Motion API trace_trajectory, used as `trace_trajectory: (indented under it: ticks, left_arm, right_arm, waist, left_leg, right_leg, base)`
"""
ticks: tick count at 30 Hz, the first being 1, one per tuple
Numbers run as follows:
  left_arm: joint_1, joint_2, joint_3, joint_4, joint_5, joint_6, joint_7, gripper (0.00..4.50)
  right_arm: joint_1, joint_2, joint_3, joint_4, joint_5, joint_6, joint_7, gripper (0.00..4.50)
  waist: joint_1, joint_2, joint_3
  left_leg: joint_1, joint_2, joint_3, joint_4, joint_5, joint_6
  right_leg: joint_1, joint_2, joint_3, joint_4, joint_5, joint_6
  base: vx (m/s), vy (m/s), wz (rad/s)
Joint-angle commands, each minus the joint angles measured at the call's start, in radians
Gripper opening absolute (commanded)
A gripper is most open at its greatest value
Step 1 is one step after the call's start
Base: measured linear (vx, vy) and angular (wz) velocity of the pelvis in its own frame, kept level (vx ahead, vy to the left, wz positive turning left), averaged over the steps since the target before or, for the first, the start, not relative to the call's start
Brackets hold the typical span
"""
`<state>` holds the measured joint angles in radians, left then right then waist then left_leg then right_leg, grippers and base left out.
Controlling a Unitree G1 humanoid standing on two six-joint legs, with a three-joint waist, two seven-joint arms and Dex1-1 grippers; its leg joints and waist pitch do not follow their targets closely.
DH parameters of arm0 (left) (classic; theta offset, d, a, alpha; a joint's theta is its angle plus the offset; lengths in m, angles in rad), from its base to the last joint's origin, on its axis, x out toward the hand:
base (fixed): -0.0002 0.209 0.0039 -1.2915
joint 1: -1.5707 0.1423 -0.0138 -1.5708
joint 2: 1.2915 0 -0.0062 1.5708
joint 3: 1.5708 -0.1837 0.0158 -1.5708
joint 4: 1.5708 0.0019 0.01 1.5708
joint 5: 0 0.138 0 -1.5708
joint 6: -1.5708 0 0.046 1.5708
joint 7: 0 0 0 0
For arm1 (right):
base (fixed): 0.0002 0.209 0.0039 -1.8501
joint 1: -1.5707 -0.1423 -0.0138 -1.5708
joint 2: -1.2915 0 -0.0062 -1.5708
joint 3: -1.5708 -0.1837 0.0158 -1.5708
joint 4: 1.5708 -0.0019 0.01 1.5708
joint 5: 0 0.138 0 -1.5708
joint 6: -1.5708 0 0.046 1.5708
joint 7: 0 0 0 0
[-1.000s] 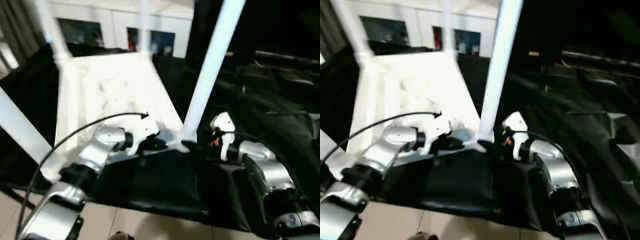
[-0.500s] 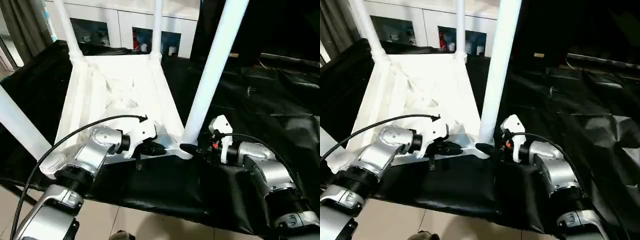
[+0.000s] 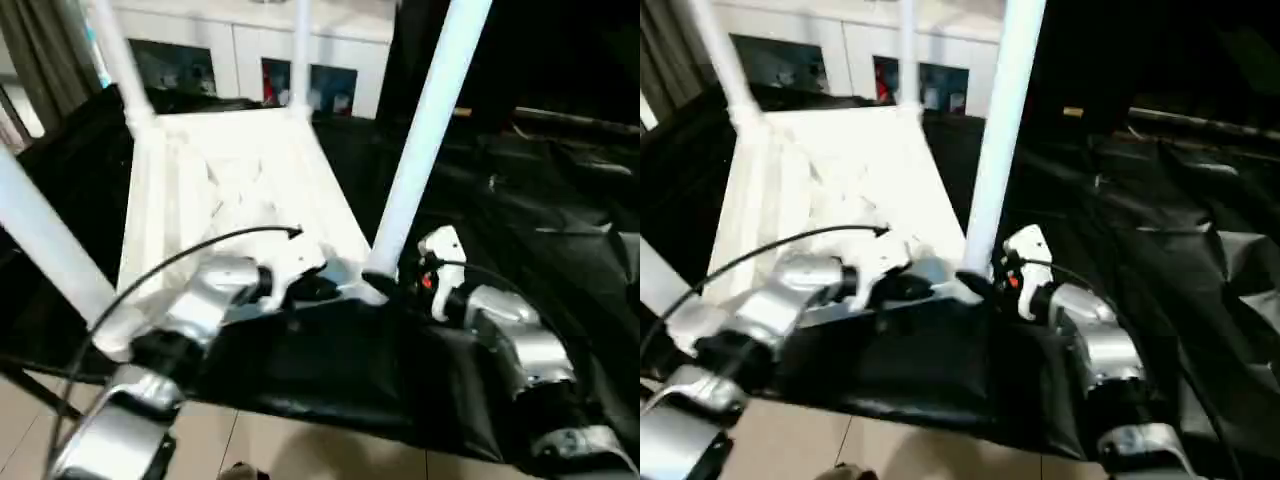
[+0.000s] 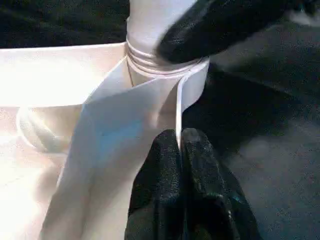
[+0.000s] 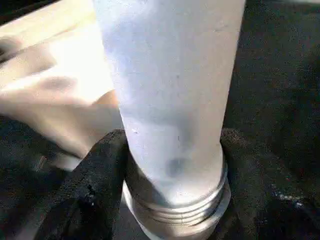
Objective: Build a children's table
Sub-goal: Rotate leg to tighten
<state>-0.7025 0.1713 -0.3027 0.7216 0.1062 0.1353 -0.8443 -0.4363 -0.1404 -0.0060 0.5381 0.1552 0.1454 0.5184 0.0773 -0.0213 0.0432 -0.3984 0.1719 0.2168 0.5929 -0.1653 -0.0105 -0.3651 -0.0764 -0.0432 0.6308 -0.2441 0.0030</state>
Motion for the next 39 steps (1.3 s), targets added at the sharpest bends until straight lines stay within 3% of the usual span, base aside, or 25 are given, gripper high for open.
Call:
trace_trajectory:
  ticks: [1,3,8,10,16,17,19,23,25,27,31,39]
  left_arm:
    - [-0.02,-0.046,-0.012,0.026,0.012,0.019,0.07,0.0]
    - [-0.042,-0.09,-0.02,0.054,0.025,0.027,0.119,0.0]
    - [-0.04,-0.088,-0.023,0.056,0.025,0.003,0.095,0.0]
    - [-0.038,-0.083,-0.02,0.054,0.023,-0.003,0.085,0.0]
    - [-0.013,-0.032,-0.02,0.029,0.007,-0.052,-0.004,0.0]
    - [0.008,0.004,-0.026,0.006,-0.007,-0.072,-0.077,0.0]
    - [0.03,0.042,-0.031,-0.03,-0.024,-0.069,-0.153,0.0]
    - [0.057,0.098,-0.037,-0.091,-0.053,-0.071,-0.263,0.0]
    - [0.069,0.133,-0.041,-0.124,-0.064,-0.055,-0.319,0.0]
    - [0.074,0.155,-0.044,-0.139,-0.065,-0.052,-0.342,0.0]
    - [0.087,0.177,-0.043,-0.166,-0.069,-0.042,-0.363,0.0]
    - [0.106,0.178,-0.051,-0.207,-0.071,-0.019,-0.374,0.0]
  right_arm:
    - [0.009,0.036,0.024,0.053,-0.028,0.035,-0.08,2.56]
    - [-0.013,0.084,0.052,0.083,-0.072,0.033,-0.162,2.56]
    - [-0.022,0.095,0.061,0.06,-0.052,0.011,-0.097,2.56]
    - [-0.021,0.092,0.055,0.05,-0.04,0.009,-0.072,3.12]
    - [-0.011,0.009,0.079,-0.025,0.023,0.034,0.14,3.74]
    - [0.006,-0.057,0.111,-0.073,0.032,0.049,0.249,3.79]
    - [0.018,-0.116,0.123,-0.109,0.042,0.063,0.333,3.79]
    - [0.028,-0.185,0.134,-0.142,0.052,0.077,0.443,3.79]
    - [0.037,-0.225,0.153,-0.163,0.052,0.09,0.514,3.79]
    - [0.042,-0.249,0.169,-0.171,0.046,0.094,0.55,3.79]
    - [0.043,-0.264,0.184,-0.17,0.043,0.095,0.567,3.79]
    - [0.016,-0.218,0.183,-0.129,0.037,0.082,0.542,3.08]
  waist:
    - [-0.008,0.003,-0.053]
    - [-0.011,0.004,-0.054]
    - [-0.011,0.002,-0.053]
    - [-0.011,0.0,-0.053]
    - [-0.01,-0.003,-0.058]
    - [-0.007,-0.005,-0.057]
    - [-0.006,-0.003,-0.056]
    - [-0.009,0.0,-0.053]
    - [-0.009,0.002,-0.051]
    - [-0.009,0.002,-0.052]
    - [-0.005,-0.001,-0.053]
    - [-0.006,-0.002,-0.054]
  left_leg:
    - [0.04,0.075,-0.047,-0.084,-0.253,-0.044]
    - [0.042,0.074,-0.045,-0.083,-0.24,-0.042]
    - [0.038,0.074,-0.044,-0.08,-0.236,-0.013]
    - [0.036,0.074,-0.045,-0.08,-0.228,-0.005]
    - [0.031,0.074,-0.042,-0.07,-0.151,0.055]
    - [0.031,0.074,-0.044,-0.069,-0.145,0.065]
    - [0.03,0.076,-0.042,-0.068,-0.152,0.076]
    - [0.034,0.08,-0.041,-0.073,-0.191,0.059]
    - [0.037,0.081,-0.041,-0.076,-0.224,0.031]
    - [0.038,0.082,-0.041,-0.077,-0.219,0.022]
    - [0.036,0.078,-0.038,-0.073,-0.195,0.029]
    - [0.037,0.078,-0.038,-0.072,-0.181,0.034]
  right_leg:
    - [0.012,-0.091,0.047,-0.085,-0.116,-0.221]
    - [0.011,-0.086,0.047,-0.085,-0.069,-0.219]
    - [0.016,-0.089,0.048,-0.088,-0.057,-0.213]
    - [0.018,-0.089,0.047,-0.087,-0.05,-0.213]
    - [0.025,-0.087,0.044,-0.074,0.078,-0.237]
    - [0.028,-0.087,0.041,-0.076,0.079,-0.24]
    - [0.027,-0.09,0.043,-0.075,0.075,-0.243]
    - [0.02,-0.085,0.041,-0.077,0.008,-0.255]
    - [0.018,-0.087,0.043,-0.081,-0.046,-0.258]
    - [0.017,-0.085,0.043,-0.078,-0.036,-0.255]
    - [0.018,-0.087,0.044,-0.076,-0.003,-0.262]
    - [0.017,-0.086,0.043,-0.073,0.003,-0.27]
  base:
    - [0.0,0.0,0.0]
    - [0.0,0.0,0.0]
    - [0.0,0.0,0.0]
    - [0.0,0.0,0.0]
    - [0.0,0.0,0.0]
    - [0.0,0.0,0.0]
    - [0.0,0.0,0.0]
    - [0.0,0.0,0.0]
    - [0.0,0.0,0.0]
    - [0.0,0.0,0.0]
    - [0.0,0.0,0.0]
    - [0.0,0.0,0.0]
